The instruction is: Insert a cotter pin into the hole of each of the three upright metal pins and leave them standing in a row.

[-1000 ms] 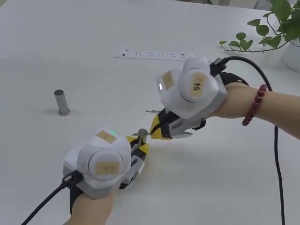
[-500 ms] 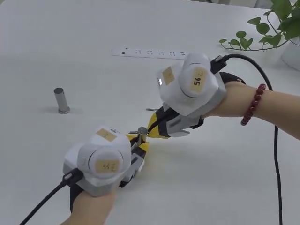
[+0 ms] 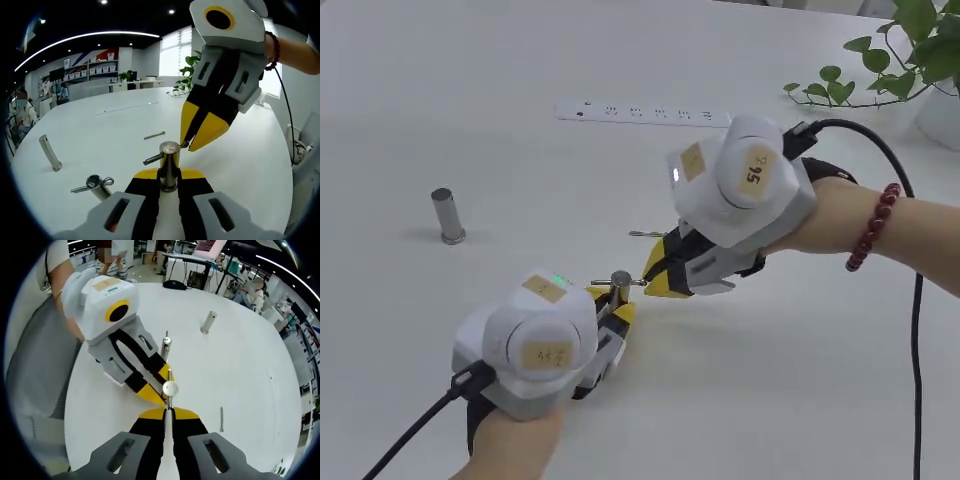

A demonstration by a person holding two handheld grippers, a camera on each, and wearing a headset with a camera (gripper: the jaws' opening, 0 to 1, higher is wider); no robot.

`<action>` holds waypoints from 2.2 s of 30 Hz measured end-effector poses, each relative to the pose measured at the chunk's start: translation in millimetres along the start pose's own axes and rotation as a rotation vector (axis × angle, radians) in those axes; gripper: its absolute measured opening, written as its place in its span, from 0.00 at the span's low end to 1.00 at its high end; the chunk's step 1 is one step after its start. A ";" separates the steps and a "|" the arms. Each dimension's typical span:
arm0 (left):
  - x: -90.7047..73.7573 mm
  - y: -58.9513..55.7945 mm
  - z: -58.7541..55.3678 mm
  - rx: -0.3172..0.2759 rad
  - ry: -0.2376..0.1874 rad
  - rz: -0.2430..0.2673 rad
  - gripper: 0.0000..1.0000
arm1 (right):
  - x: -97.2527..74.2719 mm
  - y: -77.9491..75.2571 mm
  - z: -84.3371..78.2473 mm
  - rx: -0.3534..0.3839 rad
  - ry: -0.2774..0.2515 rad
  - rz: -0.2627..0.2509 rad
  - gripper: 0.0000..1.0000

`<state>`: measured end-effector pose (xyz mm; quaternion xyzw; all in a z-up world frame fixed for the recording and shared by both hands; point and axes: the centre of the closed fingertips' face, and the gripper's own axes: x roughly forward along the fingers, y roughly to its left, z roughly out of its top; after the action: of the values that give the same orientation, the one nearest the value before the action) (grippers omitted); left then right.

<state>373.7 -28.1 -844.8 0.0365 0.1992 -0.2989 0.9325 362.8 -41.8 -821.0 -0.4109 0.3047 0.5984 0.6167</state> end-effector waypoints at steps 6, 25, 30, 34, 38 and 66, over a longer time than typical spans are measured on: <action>0.0 0.0 -0.8 0.002 0.002 -0.001 0.11 | 1.0 -1.1 2.2 -0.001 -0.002 -0.004 0.05; 0.2 0.5 -1.4 0.011 0.006 0.004 0.11 | 2.0 -0.1 6.2 0.014 -0.014 -0.007 0.05; 0.5 0.7 -1.4 0.016 0.011 0.010 0.11 | 3.1 0.0 5.9 0.036 -0.023 -0.008 0.07; 0.9 1.1 -4.1 0.020 0.026 0.012 0.12 | 3.5 1.5 5.2 0.046 -0.027 -0.003 0.09; 0.1 3.1 -7.2 0.021 0.037 0.015 0.15 | 3.8 1.4 3.9 0.054 -0.029 -0.010 0.10; -23.9 -7.3 -11.0 0.018 0.083 -0.024 0.26 | -11.8 4.8 29.0 0.245 -0.167 -0.054 0.33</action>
<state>348.0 -19.0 -845.1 0.0549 0.2352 -0.3102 0.9195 353.5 -22.5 -797.5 -0.2891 0.3119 0.5721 0.7013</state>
